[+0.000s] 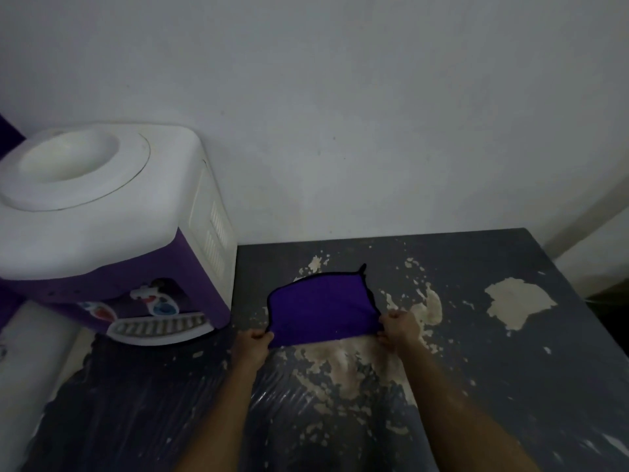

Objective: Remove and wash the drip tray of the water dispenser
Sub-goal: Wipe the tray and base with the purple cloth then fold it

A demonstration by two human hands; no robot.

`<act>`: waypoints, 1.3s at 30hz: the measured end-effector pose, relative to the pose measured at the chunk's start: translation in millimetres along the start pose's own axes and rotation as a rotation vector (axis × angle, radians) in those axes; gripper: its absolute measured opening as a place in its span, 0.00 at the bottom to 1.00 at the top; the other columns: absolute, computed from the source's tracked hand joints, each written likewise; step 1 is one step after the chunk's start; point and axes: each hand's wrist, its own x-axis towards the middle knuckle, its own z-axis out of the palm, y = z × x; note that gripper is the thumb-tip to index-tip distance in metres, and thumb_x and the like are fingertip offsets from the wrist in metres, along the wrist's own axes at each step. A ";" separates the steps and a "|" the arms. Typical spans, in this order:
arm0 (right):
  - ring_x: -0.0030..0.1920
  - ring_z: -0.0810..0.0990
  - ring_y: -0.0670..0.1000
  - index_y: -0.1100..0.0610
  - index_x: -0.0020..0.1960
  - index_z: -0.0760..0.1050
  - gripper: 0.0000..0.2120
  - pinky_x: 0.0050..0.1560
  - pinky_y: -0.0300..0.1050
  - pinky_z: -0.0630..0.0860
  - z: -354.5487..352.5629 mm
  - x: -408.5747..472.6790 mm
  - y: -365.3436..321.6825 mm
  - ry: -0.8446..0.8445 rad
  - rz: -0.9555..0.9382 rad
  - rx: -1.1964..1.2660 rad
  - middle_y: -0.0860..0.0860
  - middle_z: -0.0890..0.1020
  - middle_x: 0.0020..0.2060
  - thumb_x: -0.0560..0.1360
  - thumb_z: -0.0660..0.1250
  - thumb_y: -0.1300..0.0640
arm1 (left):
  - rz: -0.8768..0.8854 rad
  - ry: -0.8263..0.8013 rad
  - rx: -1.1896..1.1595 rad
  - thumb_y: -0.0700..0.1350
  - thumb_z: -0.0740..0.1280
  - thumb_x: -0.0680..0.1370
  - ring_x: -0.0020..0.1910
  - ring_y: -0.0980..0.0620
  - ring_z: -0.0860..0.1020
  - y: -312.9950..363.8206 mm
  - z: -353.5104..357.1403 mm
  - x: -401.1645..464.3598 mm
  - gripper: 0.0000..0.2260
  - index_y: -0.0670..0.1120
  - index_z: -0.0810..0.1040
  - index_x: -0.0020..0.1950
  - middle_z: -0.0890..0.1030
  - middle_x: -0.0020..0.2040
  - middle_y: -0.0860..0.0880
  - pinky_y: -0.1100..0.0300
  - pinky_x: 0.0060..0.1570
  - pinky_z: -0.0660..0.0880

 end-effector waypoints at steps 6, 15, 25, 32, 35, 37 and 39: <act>0.54 0.83 0.61 0.63 0.58 0.80 0.12 0.54 0.52 0.81 -3.6 -5.7 -8.0 -0.009 -0.043 -0.137 0.61 0.83 0.53 0.76 0.64 0.61 | 0.043 -0.003 0.211 0.40 0.69 0.73 0.47 0.46 0.80 6.1 0.4 -6.8 0.09 0.45 0.77 0.53 0.80 0.49 0.46 0.55 0.48 0.77; 0.52 0.82 0.61 0.67 0.55 0.80 0.14 0.56 0.51 0.77 1.2 -17.6 6.4 0.061 -0.146 -0.287 0.63 0.84 0.50 0.78 0.67 0.57 | 0.068 -0.015 0.079 0.49 0.66 0.78 0.44 0.48 0.77 2.6 -8.6 1.2 0.10 0.47 0.77 0.40 0.78 0.40 0.48 0.58 0.44 0.72; 0.42 0.82 0.58 0.64 0.46 0.79 0.09 0.43 0.46 0.76 -9.1 -30.8 16.9 0.073 -0.063 -0.299 0.60 0.83 0.40 0.75 0.68 0.57 | 0.144 0.033 0.460 0.50 0.66 0.76 0.46 0.48 0.80 -4.4 -10.4 -8.6 0.08 0.47 0.81 0.45 0.82 0.46 0.48 0.58 0.46 0.74; 0.34 0.78 0.56 0.61 0.36 0.76 0.12 0.40 0.52 0.79 -1.1 -34.7 9.5 0.022 0.077 -0.023 0.58 0.79 0.34 0.76 0.70 0.56 | 0.236 0.114 0.404 0.48 0.66 0.77 0.48 0.49 0.78 -7.7 -8.3 -12.2 0.07 0.48 0.76 0.54 0.79 0.50 0.49 0.56 0.49 0.75; 0.36 0.78 0.55 0.60 0.38 0.76 0.08 0.37 0.49 0.78 7.2 -36.2 -2.2 -0.061 0.088 0.149 0.57 0.79 0.37 0.76 0.68 0.62 | 0.399 0.131 0.277 0.45 0.64 0.79 0.46 0.52 0.77 -4.1 -4.9 -13.4 0.08 0.47 0.77 0.57 0.80 0.52 0.48 0.59 0.45 0.73; 0.46 0.81 0.56 0.61 0.49 0.80 0.04 0.49 0.54 0.81 18.5 -43.8 -12.6 -0.118 0.010 0.217 0.57 0.82 0.45 0.76 0.68 0.63 | 0.402 0.038 0.160 0.45 0.61 0.81 0.45 0.52 0.79 4.1 -3.4 -13.3 0.10 0.46 0.78 0.59 0.82 0.52 0.47 0.60 0.44 0.75; 0.54 0.80 0.56 0.61 0.61 0.79 0.14 0.59 0.53 0.78 37.1 -56.9 -23.8 -0.182 -0.090 0.193 0.56 0.81 0.54 0.75 0.69 0.64 | 0.322 -0.089 0.010 0.47 0.60 0.82 0.43 0.52 0.81 14.0 -0.7 -13.4 0.10 0.46 0.78 0.58 0.83 0.52 0.45 0.61 0.43 0.77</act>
